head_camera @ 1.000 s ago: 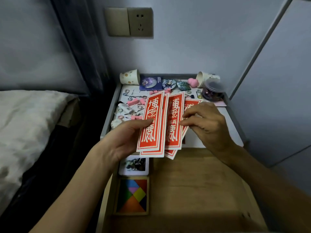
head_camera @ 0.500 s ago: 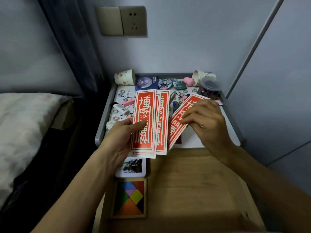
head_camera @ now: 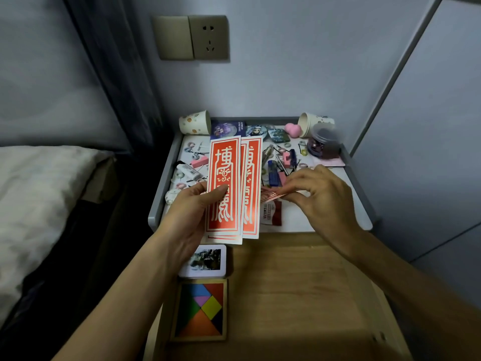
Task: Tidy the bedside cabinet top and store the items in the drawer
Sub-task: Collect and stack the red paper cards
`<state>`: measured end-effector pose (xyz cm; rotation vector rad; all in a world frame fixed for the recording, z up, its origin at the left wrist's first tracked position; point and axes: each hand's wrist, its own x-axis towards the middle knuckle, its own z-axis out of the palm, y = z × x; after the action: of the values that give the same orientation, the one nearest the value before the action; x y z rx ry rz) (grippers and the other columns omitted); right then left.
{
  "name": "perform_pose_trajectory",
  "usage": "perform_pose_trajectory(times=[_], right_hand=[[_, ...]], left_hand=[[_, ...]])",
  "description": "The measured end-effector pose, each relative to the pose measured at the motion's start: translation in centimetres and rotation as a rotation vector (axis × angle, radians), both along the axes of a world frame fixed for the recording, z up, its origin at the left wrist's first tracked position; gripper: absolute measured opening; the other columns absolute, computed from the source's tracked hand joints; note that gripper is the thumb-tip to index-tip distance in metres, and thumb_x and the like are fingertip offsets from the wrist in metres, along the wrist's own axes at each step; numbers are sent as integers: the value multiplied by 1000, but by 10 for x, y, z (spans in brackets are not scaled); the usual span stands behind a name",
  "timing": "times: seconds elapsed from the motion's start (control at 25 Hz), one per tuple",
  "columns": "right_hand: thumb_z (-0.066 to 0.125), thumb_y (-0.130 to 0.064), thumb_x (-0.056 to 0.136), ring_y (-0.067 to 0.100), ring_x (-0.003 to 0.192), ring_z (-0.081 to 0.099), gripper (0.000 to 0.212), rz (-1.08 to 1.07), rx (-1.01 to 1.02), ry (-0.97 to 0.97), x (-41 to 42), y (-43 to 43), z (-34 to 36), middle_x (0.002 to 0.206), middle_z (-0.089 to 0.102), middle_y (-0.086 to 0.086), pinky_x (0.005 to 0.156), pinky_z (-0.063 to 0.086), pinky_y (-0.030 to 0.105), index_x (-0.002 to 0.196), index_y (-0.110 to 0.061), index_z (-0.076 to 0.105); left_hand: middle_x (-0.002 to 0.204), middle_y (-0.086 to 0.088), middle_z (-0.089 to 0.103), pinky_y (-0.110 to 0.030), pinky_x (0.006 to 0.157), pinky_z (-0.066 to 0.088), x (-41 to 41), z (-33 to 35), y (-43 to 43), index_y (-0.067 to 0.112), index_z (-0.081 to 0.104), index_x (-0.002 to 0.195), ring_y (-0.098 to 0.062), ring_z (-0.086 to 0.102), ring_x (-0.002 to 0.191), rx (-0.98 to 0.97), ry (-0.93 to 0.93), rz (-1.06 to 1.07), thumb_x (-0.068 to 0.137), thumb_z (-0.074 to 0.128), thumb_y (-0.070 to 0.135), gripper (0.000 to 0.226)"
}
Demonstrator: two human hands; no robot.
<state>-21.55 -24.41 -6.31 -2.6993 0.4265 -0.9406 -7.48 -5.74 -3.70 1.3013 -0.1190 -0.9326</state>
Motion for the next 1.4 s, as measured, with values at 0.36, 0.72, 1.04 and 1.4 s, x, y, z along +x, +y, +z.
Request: perform_pose_trajectory(times=[0.36, 0.72, 1.04, 1.4], right_hand=[[74, -10, 80, 13, 88, 71, 13, 84, -17, -87, -4, 3, 3, 96, 75, -1, 79, 59, 33, 93, -13, 78], [63, -16, 91, 10, 88, 72, 13, 188, 1070, -27, 7, 25, 15, 95, 75, -3, 74, 54, 15, 99, -11, 72], [59, -22, 94, 10, 84, 73, 17, 56, 1187, -14, 2, 17, 20, 90, 76, -4, 63, 53, 11, 96, -10, 70], [66, -26, 88, 19, 74, 74, 21, 102, 1111, 68, 6, 31, 21, 85, 76, 2, 68, 58, 23, 91, -5, 71]], left_hand=[[92, -14, 76, -31, 57, 59, 0, -1, -2, 4, 62, 111, -25, 75, 75, 16, -16, 13, 91, 65, 11, 22], [99, -13, 75, -36, 70, 60, -9, -5, -9, 5, 60, 116, -29, 74, 89, 16, -122, -62, 93, 62, 12, 24], [102, -11, 74, -39, 83, 57, 6, -1, 0, 5, 64, 114, -24, 71, 90, -41, 4, 21, 96, 57, 17, 23], [98, -12, 75, -33, 68, 60, -10, -2, -7, 4, 59, 118, -27, 74, 86, -8, -79, -89, 93, 60, 11, 26]])
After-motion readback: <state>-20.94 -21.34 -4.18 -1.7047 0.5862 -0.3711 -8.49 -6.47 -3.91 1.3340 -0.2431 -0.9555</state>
